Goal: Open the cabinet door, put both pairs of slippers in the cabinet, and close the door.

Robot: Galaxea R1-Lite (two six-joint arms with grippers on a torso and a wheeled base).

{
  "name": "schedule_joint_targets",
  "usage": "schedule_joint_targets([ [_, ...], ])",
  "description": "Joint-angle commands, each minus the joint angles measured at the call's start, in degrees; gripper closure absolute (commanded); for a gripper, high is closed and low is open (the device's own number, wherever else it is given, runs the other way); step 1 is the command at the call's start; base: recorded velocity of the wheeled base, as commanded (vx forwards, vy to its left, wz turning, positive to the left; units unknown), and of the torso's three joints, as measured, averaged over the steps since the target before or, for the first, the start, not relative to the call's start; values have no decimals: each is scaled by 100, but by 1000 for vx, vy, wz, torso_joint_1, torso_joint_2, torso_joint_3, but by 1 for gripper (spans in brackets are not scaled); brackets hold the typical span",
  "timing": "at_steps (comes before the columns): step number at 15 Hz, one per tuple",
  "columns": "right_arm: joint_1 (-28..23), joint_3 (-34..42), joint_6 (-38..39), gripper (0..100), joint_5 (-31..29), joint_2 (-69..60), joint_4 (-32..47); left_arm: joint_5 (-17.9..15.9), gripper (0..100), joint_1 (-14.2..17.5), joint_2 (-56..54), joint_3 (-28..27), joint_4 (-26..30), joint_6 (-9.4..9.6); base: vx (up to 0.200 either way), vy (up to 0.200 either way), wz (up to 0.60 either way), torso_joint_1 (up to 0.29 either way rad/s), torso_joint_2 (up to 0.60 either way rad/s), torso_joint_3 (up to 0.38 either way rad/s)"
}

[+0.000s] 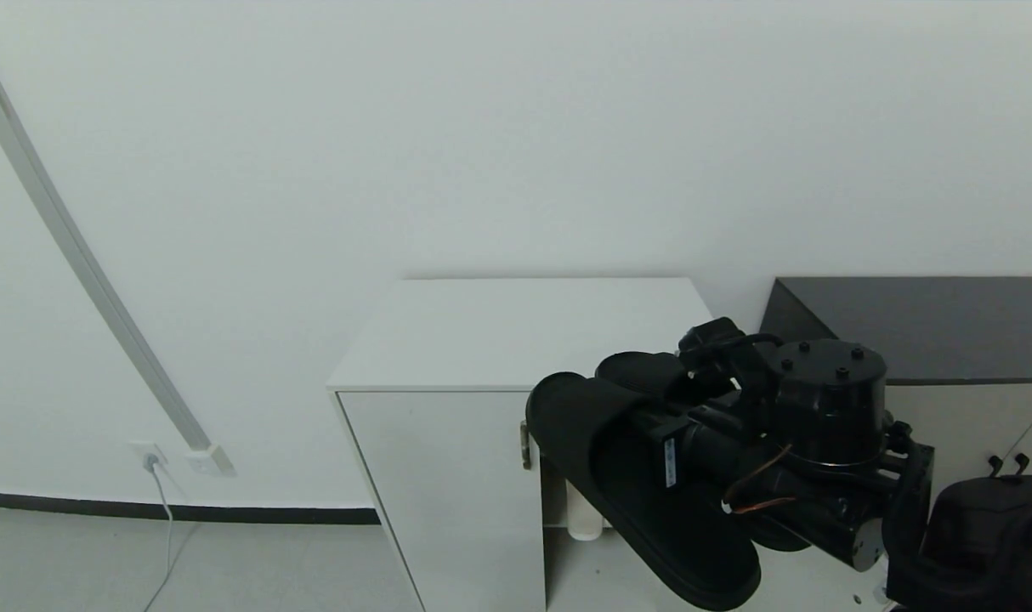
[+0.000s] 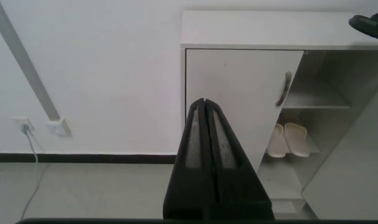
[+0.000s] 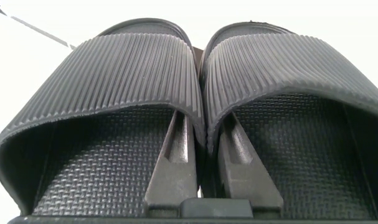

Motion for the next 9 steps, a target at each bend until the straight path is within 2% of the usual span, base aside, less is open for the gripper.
schedule_joint_targets([
  [1, 6, 6, 0, 100, -1, 25, -2, 5, 100, 3, 7, 0, 5, -4, 0, 0, 0, -100, 251, 134],
  [5, 6, 41, -9, 100, -1, 25, -28, 5, 100, 3, 7, 0, 5, -4, 0, 0, 0, -161, 376, 208],
  [9, 15, 129, -123, 100, 8, 130, -345, 5, 100, 3, 7, 0, -4, -4, 0, 0, 0, -221, 519, 294],
])
